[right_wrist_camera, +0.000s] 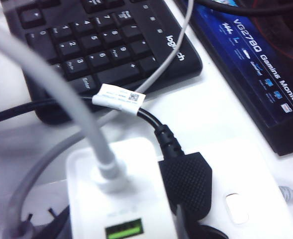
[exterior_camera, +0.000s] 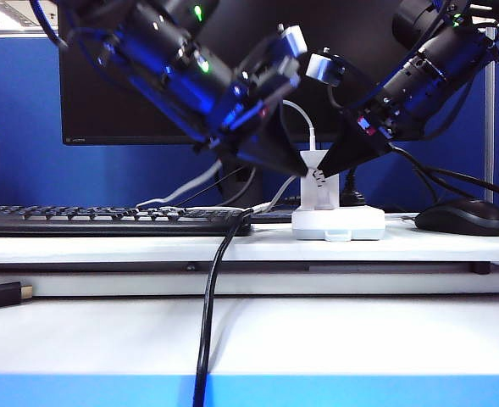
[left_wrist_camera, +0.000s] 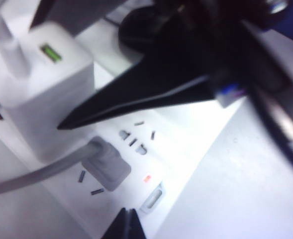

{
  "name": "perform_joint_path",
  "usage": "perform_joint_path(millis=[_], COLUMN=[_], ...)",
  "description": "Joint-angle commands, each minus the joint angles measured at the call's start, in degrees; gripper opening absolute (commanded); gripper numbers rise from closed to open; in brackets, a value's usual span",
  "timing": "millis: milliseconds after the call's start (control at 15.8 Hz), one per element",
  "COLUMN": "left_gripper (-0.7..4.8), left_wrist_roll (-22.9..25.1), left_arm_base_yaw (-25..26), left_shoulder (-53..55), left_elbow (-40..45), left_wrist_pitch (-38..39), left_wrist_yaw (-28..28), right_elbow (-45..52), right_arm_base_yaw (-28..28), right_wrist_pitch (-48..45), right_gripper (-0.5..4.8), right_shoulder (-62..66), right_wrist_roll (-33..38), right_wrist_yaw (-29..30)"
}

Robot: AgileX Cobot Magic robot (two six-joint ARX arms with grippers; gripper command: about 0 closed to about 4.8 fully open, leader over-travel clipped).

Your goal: Unplug the white charger from the socket, then place it next to the socket.

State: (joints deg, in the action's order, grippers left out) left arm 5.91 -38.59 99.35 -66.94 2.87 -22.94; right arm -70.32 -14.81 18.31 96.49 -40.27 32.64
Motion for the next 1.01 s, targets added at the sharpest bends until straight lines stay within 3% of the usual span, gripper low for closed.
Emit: perform_joint_path(millis=[63, 127, 316, 380, 1012], left_gripper=[-0.05, -0.04, -0.04, -0.04, -0.04], left_wrist_roll=[-0.8, -1.4, -4.5, -5.2, -19.1], left_arm_base_yaw=[-0.2, -0.2, -0.2, -0.3, -0.3], left_shoulder=[1.6, 2.1, 3.3, 3.5, 3.8], left_elbow=[-0.1, -0.1, -0.1, -0.1, -0.1], left_wrist_pitch=[-2.5, -2.8, -3.7, -4.1, -6.4], left_wrist_yaw=[0.0, 0.0, 0.0, -0.1, 7.1], right_elbow=[-0.2, -0.2, -0.2, -0.2, -0.2], right_arm_base_yaw=[0.0, 0.0, 0.0, 0.0, 0.0], right_wrist_pitch=[-0.6, -0.6, -0.6, -0.6, -1.0], right_gripper=[2.18, 2.06, 0.94, 0.84, 0.84], right_shoulder=[-0.3, -0.3, -0.3, -0.3, -0.3], right_wrist_roll=[-0.2, -0.2, -0.2, -0.2, -0.2], right_wrist_yaw=[0.5, 0.5, 0.6, 0.7, 2.0])
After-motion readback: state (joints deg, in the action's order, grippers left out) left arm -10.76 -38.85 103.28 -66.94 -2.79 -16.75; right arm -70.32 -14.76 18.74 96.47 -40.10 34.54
